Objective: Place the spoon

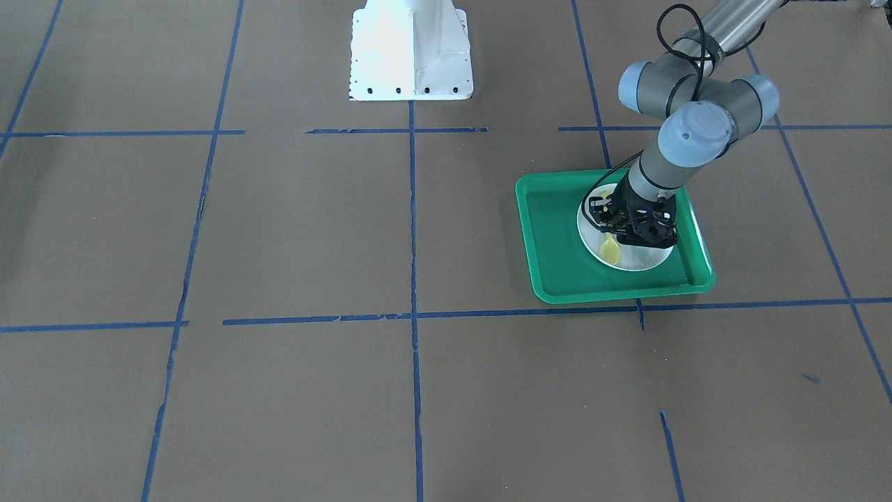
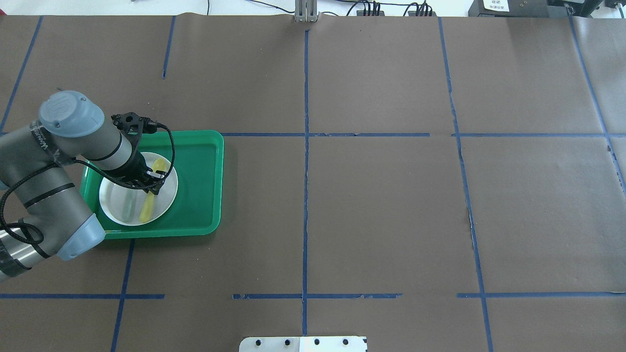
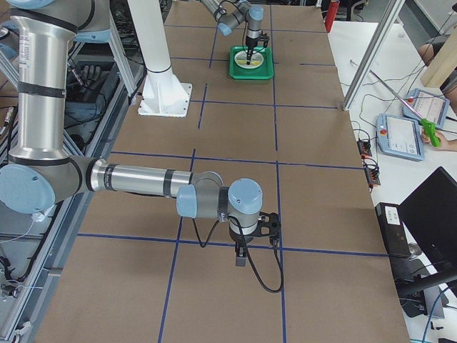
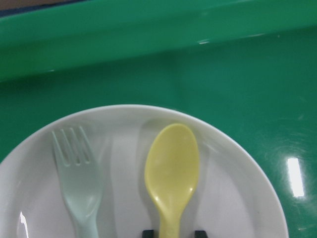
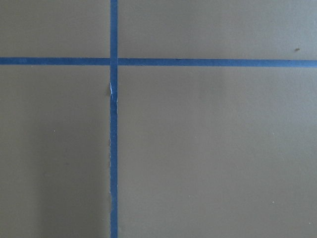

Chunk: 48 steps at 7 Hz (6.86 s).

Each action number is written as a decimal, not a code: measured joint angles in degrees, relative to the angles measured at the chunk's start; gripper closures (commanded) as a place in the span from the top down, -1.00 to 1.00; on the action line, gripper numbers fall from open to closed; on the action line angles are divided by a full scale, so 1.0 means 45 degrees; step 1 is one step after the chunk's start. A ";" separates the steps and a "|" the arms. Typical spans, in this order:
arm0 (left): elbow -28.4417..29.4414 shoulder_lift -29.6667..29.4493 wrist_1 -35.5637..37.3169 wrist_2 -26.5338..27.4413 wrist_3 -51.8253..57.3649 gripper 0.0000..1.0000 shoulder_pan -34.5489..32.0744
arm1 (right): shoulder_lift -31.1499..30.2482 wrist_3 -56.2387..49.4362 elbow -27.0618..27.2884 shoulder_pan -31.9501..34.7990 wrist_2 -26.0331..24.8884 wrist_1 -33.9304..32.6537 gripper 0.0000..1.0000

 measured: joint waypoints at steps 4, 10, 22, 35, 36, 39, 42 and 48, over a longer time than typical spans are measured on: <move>-0.1593 0.0365 0.1297 0.0015 0.0164 -1.00 -0.0643 | 0.0000 0.0008 0.0000 0.0000 0.0000 0.0001 1.00; -0.1872 -0.1415 0.3319 -0.0834 -0.2098 -1.00 -0.1531 | 0.0000 0.0003 0.0000 0.0000 0.0000 -0.0004 1.00; 0.0586 -0.1931 -0.0182 -0.0787 -0.3802 0.99 0.0119 | 0.0000 0.0008 0.0000 0.0000 0.0000 -0.0005 1.00; -0.1876 0.3837 0.3552 -0.1398 1.1055 1.00 -0.9626 | 0.0000 0.0008 0.0000 0.0000 0.0000 -0.0005 1.00; -0.1467 0.4297 0.3634 -0.1972 1.1818 1.00 -1.0300 | 0.0000 0.0008 0.0000 0.0000 0.0000 -0.0005 1.00; -0.0721 0.4904 0.3667 -0.2948 1.2480 1.00 -1.0942 | 0.0000 0.0008 0.0000 0.0000 0.0000 -0.0005 1.00; -0.0466 0.4955 0.3679 -0.2936 1.2484 1.00 -1.0963 | 0.0000 0.0008 0.0001 0.0000 0.0000 -0.0005 1.00; -0.0434 0.4939 0.3666 -0.2934 1.2392 1.00 -1.0950 | 0.0000 0.0008 0.0000 0.0000 0.0000 -0.0005 1.00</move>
